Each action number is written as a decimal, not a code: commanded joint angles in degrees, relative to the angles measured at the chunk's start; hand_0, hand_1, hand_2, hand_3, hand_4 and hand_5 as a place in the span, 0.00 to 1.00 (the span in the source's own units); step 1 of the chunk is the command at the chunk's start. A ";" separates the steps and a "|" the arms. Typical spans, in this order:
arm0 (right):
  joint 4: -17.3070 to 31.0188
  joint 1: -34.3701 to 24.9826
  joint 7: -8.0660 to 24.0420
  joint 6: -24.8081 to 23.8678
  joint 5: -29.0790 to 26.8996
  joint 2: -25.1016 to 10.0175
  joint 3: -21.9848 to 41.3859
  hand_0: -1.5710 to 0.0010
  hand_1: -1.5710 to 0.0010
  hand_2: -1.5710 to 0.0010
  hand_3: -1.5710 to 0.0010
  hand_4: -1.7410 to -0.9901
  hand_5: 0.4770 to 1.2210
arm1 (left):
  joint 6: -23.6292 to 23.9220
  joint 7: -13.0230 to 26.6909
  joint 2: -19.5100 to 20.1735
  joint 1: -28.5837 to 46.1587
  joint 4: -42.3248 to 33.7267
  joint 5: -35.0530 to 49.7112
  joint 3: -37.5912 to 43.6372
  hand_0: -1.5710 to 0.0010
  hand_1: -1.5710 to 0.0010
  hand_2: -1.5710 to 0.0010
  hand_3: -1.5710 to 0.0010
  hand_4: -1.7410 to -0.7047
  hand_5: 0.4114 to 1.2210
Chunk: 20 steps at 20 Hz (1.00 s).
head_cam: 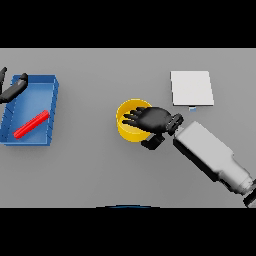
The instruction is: Pick up the red beaker and tilt it to pour out 1 green nut into yellow bowl. Pick up the yellow bowl and place it on the metallic measuring scale.
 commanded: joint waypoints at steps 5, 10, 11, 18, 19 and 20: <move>2.32 -0.98 -0.23 1.61 -0.61 0.71 0.02 1.00 1.00 1.00 1.00 0.58 0.38 | -0.26 -0.71 0.55 0.63 -0.81 0.59 0.38 1.00 1.00 1.00 1.00 0.99 0.34; 3.14 -1.50 1.22 3.26 -0.70 2.34 0.09 0.65 0.70 0.80 0.83 0.43 0.63 | -0.14 -0.47 1.27 1.17 -1.74 0.82 0.52 1.00 1.00 1.00 1.00 0.99 0.35; 3.29 -1.58 0.98 2.78 -0.29 2.12 0.41 0.52 0.56 0.70 0.78 0.38 0.70 | -0.24 -0.46 0.86 0.57 -1.40 0.91 0.62 1.00 1.00 1.00 1.00 0.99 0.35; 1.75 -0.76 -0.52 1.13 -0.96 1.10 0.94 0.11 0.12 0.22 0.29 0.09 0.94 | -1.20 -1.25 1.27 0.25 -0.74 1.00 0.89 1.00 1.00 1.00 1.00 0.98 0.35; 1.65 -1.04 -0.40 1.29 -0.97 1.07 0.97 0.09 0.09 0.21 0.25 0.07 0.95 | -1.21 -1.03 1.33 -0.15 -0.62 0.54 0.63 1.00 1.00 1.00 1.00 0.98 0.35; 1.71 -0.64 -1.02 0.09 -1.06 0.79 0.84 0.07 0.07 0.19 0.22 0.06 0.96 | -1.05 -0.98 1.09 0.09 -0.38 0.32 0.36 1.00 1.00 1.00 1.00 0.99 0.35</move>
